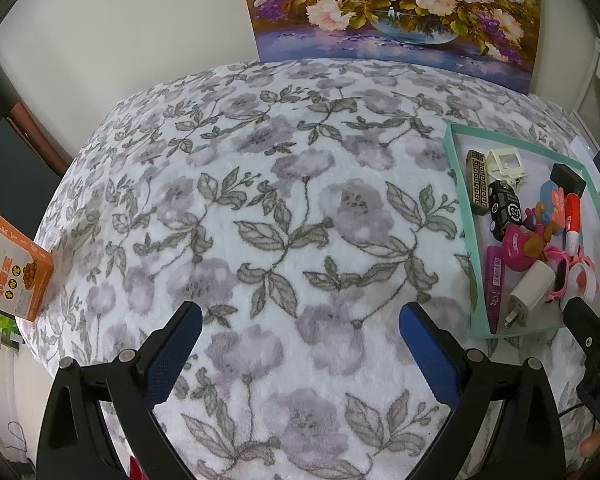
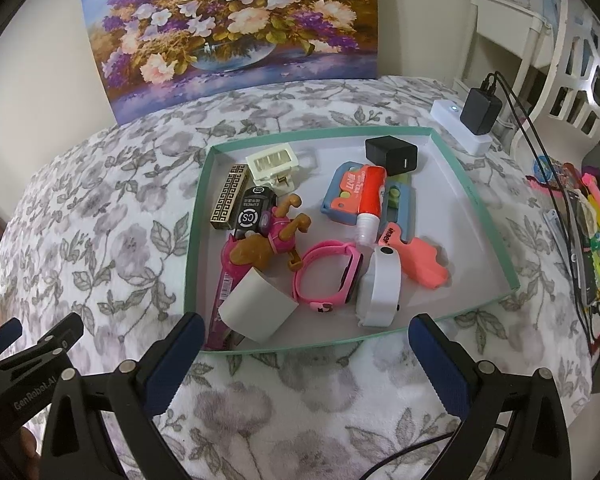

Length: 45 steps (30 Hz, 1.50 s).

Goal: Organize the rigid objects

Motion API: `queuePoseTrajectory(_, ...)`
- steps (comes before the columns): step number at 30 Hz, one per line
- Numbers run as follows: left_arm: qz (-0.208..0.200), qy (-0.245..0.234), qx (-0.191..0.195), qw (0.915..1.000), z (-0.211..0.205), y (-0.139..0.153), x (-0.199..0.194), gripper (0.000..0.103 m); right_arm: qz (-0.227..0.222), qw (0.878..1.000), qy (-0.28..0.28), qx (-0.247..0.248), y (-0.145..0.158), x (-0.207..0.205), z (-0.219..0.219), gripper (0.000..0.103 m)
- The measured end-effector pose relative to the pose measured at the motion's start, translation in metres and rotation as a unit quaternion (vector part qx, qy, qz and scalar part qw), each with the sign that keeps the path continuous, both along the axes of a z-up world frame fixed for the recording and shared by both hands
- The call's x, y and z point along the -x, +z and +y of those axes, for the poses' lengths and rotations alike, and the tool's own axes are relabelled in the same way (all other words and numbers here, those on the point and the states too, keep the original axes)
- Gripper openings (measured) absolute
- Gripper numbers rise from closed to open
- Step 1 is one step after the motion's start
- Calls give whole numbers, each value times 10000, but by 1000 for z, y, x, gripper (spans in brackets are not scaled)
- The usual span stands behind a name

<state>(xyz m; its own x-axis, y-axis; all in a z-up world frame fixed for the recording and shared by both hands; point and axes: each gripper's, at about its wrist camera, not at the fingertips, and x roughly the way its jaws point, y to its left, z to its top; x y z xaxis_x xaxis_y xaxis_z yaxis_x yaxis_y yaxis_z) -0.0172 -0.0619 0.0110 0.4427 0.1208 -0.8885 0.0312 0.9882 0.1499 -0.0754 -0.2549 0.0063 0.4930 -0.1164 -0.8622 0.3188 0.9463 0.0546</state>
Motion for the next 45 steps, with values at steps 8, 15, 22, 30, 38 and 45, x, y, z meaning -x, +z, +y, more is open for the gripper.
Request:
queuePoseTrajectory(8,13,2,-32,10000,0,-1,0,99,14,10000,22,5,0,0,0,103)
queuePoseTrajectory(15,19,-9,-46,10000,0,-2,0,99,33,10000,59,17,-1,-1,-1,103)
queuePoseTrajectory(22,25,-5,-60,10000,0,-2,0,99,41,10000,66,19,-1,-2,0,103)
queuePoseTrajectory(30,47,1,-77,10000,1,-5,0,99,69,9999,97,34,-4,-2,0,103)
queuePoseTrajectory(38,110,29,-92,9999,3,-7,-1,99,74,9999,95,34,-4,-3,0,103)
queuePoseTrajectory(45,140,89,-4,9999,6,-7,-1,99,94,9999,109,44,-5,-2,1,103)
